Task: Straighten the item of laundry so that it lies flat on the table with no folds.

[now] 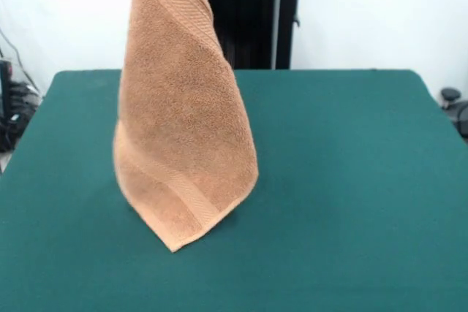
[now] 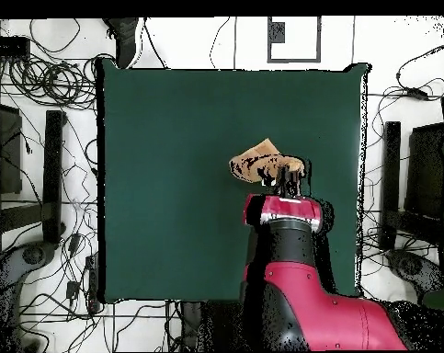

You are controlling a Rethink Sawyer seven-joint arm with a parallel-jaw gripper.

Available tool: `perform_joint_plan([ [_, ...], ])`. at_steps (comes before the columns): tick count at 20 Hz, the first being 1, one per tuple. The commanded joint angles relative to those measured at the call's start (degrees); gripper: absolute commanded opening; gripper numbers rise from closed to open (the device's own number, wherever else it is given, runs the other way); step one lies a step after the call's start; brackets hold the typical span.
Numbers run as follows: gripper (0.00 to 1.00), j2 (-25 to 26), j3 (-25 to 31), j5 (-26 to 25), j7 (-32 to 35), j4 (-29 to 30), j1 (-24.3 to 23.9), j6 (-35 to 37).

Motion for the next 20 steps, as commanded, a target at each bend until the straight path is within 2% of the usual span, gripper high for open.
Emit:
perform_joint_plan([
  [1,0.00,9.90,-8.21,-3.48,-2.27,-4.39,5.77,-11.12],
  [4,0.00,12.85,-13.29,-2.01,-3.83,-4.15,8.94,-15.98],
  [8,0.00,17.21,-21.84,3.37,-5.68,-2.80,15.85,-22.20],
  [13,0.00,21.63,-35.75,23.00,-4.40,5.84,33.30,-30.41],
  [15,0.00,22.90,-39.32,31.95,-2.55,9.56,40.27,-35.59],
  [19,0.00,27.73,-42.09,41.36,5.30,13.71,48.06,-43.47],
  [20,0.00,28.58,-42.41,41.68,6.65,14.02,48.86,-43.68],
])
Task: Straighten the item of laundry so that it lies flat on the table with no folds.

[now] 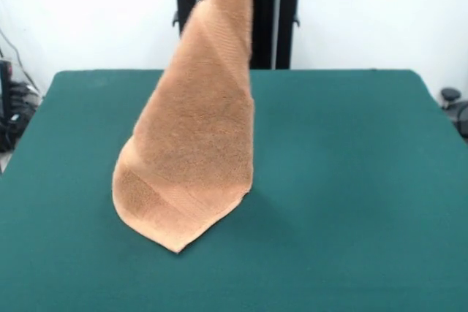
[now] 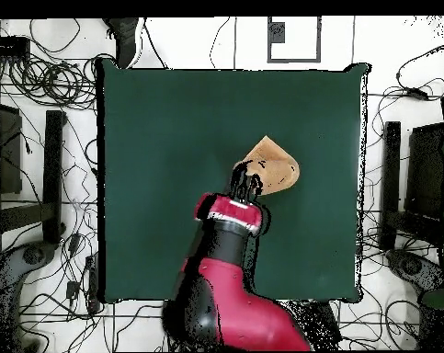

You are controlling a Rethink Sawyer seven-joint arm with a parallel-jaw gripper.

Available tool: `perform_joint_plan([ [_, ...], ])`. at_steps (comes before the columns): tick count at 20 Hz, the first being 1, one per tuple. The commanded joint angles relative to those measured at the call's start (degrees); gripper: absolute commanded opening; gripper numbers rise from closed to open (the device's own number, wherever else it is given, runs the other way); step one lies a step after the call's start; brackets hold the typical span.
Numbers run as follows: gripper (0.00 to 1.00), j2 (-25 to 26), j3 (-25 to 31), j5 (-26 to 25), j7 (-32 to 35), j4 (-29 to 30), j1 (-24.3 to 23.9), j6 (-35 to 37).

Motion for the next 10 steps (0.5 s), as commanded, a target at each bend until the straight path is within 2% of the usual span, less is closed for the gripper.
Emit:
perform_joint_plan([
  [1,0.00,10.12,-10.34,16.28,8.15,12.64,13.69,-14.63],
  [6,0.00,11.19,-10.49,16.74,9.24,12.95,16.23,-11.31],
  [10,0.00,7.93,-10.22,26.45,6.61,13.88,23.34,-5.20],
])
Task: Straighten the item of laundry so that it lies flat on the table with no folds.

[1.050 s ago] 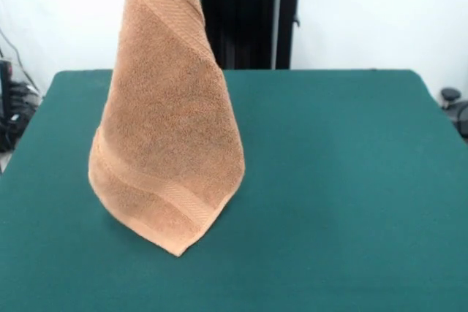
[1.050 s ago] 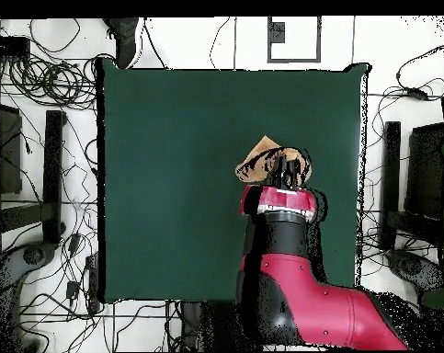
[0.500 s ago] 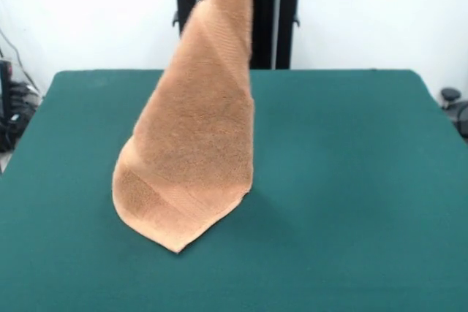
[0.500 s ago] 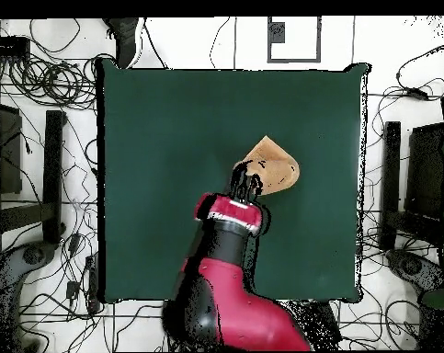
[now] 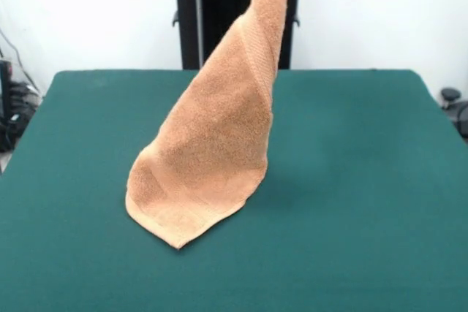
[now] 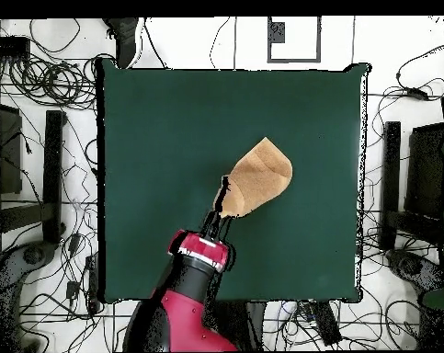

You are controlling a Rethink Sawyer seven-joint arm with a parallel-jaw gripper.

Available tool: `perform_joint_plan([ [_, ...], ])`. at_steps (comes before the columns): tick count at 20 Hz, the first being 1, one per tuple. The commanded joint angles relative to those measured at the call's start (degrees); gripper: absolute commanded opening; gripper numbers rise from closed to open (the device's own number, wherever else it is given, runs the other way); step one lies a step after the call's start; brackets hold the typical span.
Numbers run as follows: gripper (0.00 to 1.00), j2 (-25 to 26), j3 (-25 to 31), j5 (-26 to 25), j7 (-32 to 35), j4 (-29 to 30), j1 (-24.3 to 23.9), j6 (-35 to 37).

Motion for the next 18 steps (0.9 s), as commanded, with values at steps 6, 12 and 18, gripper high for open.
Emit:
perform_joint_plan([
  [6,0.00,-1.31,-2.90,27.51,3.15,5.03,17.23,10.29],
  [12,0.00,0.74,-2.99,37.65,4.63,4.89,24.50,10.84],
  [18,0.00,-0.72,-3.30,42.13,5.96,4.73,26.93,15.12],
])
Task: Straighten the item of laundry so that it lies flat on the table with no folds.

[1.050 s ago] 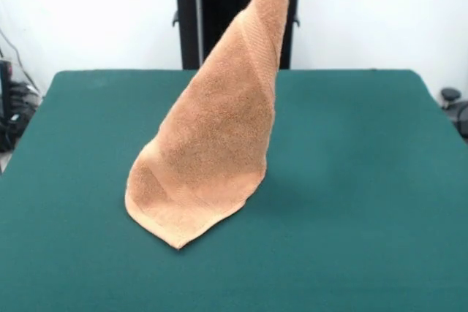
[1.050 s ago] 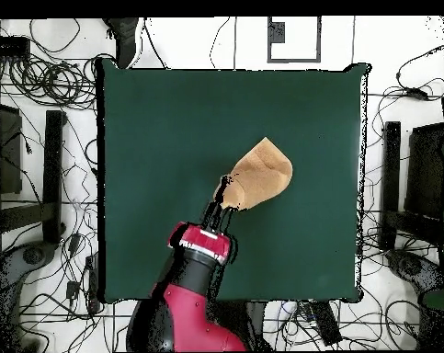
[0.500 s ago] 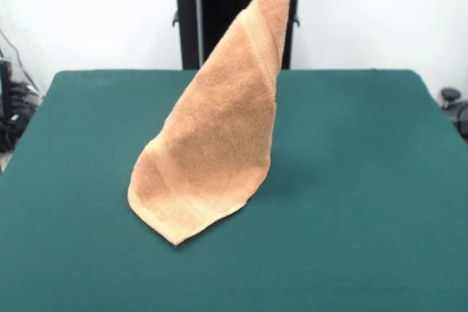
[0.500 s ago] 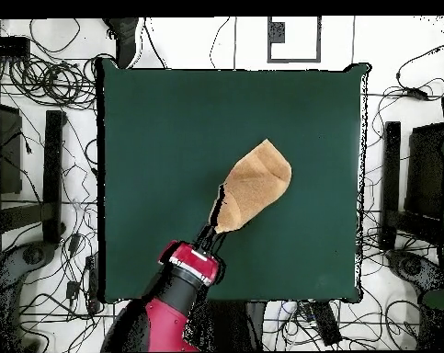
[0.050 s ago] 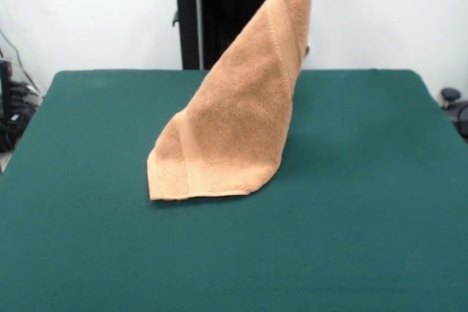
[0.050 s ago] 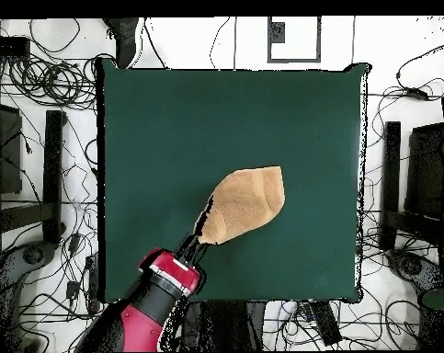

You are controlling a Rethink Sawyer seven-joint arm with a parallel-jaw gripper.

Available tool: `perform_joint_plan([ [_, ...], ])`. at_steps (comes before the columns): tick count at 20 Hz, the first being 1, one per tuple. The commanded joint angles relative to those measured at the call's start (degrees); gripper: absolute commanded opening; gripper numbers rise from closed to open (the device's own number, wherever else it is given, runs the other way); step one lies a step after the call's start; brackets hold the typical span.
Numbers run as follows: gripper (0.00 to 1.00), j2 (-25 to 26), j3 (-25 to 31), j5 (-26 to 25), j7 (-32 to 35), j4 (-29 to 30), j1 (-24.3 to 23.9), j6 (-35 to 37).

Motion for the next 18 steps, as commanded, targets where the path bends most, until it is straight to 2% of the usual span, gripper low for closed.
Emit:
perform_joint_plan([
  [1,0.00,-0.32,1.17,12.28,5.68,2.52,4.51,9.33],
  [4,0.00,-2.84,1.92,23.41,3.48,2.60,8.69,14.28],
  [7,0.00,-5.84,6.41,44.07,-1.34,2.74,13.46,18.99],
  [8,0.00,-6.81,8.05,49.28,-3.46,2.80,14.29,18.67],
  [9,0.00,-8.91,10.96,57.54,-7.79,2.62,14.94,17.11],
  [10,0.00,-10.70,13.27,62.88,-10.58,2.48,15.24,15.62],
  [11,0.00,-12.79,16.06,68.39,-13.36,2.32,14.82,14.37],
  [16,0.00,-19.44,26.49,84.35,-19.78,2.50,10.40,12.79],
  [18,0.00,-22.79,32.58,93.62,-22.61,2.37,7.35,13.21],
])
